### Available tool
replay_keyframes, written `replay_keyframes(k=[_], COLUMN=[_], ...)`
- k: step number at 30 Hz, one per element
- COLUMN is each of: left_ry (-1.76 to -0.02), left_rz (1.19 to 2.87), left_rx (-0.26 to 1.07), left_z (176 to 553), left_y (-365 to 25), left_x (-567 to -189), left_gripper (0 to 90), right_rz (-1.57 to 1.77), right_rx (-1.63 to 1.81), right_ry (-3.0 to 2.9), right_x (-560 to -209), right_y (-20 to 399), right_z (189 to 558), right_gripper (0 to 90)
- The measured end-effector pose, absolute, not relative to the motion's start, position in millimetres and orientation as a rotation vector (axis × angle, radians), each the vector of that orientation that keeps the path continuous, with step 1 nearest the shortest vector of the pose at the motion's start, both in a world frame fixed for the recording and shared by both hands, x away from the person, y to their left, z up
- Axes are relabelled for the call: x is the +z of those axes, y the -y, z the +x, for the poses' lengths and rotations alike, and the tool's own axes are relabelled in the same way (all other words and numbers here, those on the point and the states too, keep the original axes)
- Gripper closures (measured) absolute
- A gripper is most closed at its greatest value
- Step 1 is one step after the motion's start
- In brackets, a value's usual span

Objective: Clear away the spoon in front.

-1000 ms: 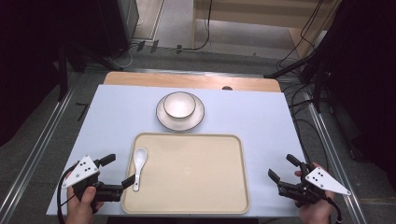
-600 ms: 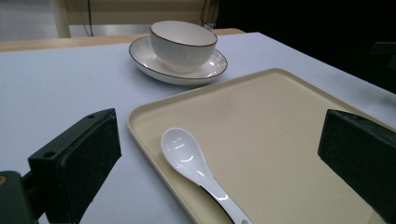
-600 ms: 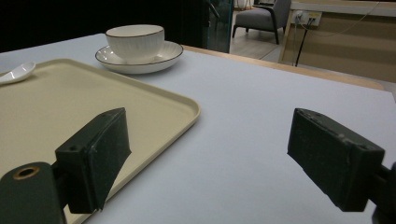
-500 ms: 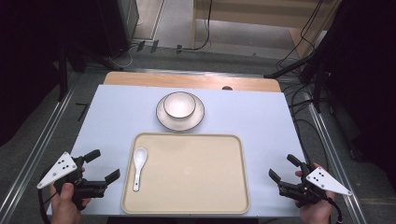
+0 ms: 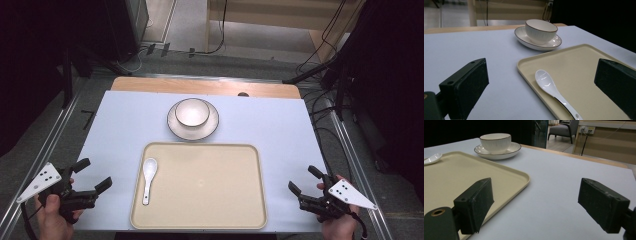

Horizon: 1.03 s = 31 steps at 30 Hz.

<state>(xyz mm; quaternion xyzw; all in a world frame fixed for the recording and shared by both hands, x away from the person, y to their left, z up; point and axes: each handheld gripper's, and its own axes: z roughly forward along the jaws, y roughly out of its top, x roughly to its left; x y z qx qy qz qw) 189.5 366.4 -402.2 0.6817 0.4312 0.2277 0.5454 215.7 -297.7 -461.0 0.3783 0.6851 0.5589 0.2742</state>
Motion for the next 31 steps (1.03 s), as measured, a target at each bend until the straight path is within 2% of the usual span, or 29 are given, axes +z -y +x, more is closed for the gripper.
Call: replay_keyframes(k=[13,31], left_ry=[-1.016,-0.998], left_rz=[1.574,1.590], left_rx=[0.573,0.569], left_z=[184,185], left_y=[-387,-380], left_x=[-400,-400], left_gripper=[0.0,0.0], right_rz=[1.020,1.018], right_rx=[1.504,1.504], right_ry=[-1.838,-1.834], right_x=[-461,-460], right_y=[299,300], right_z=[215,215], right_gripper=[13.0,13.1])
